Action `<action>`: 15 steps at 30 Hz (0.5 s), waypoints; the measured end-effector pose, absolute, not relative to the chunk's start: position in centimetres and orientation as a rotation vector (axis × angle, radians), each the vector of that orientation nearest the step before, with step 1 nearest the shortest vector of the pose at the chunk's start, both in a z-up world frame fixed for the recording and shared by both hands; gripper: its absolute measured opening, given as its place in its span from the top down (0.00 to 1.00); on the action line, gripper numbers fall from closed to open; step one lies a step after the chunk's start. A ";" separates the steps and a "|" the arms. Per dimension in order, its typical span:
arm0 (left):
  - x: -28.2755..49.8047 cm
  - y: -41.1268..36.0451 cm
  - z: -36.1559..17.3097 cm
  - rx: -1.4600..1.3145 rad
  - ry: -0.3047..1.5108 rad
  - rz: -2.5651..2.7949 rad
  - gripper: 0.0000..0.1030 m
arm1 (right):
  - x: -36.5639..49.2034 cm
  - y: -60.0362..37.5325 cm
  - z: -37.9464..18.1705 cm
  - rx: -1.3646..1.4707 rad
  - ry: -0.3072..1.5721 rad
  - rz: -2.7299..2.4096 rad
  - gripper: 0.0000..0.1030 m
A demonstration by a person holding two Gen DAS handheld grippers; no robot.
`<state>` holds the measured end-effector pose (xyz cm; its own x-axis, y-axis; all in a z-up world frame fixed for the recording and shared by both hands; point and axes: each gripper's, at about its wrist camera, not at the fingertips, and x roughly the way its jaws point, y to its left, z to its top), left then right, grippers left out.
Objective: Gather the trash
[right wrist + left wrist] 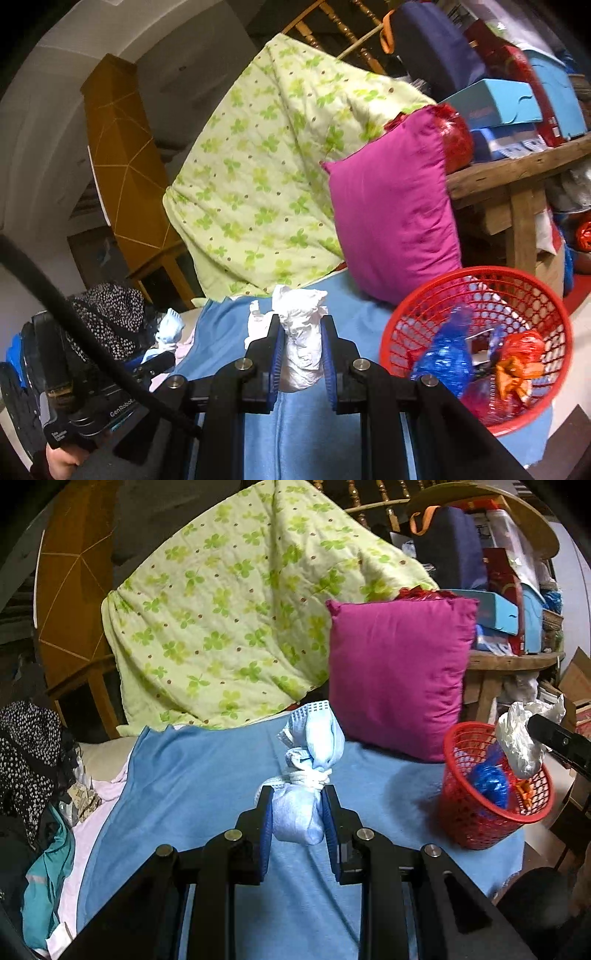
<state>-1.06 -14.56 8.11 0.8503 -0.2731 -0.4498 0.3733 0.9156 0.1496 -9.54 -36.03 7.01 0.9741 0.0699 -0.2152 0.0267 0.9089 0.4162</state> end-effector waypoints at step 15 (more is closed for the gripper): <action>-4.9 -17.7 9.3 0.255 0.408 -0.397 0.74 | -15.3 -38.8 9.2 0.456 0.140 -0.043 0.80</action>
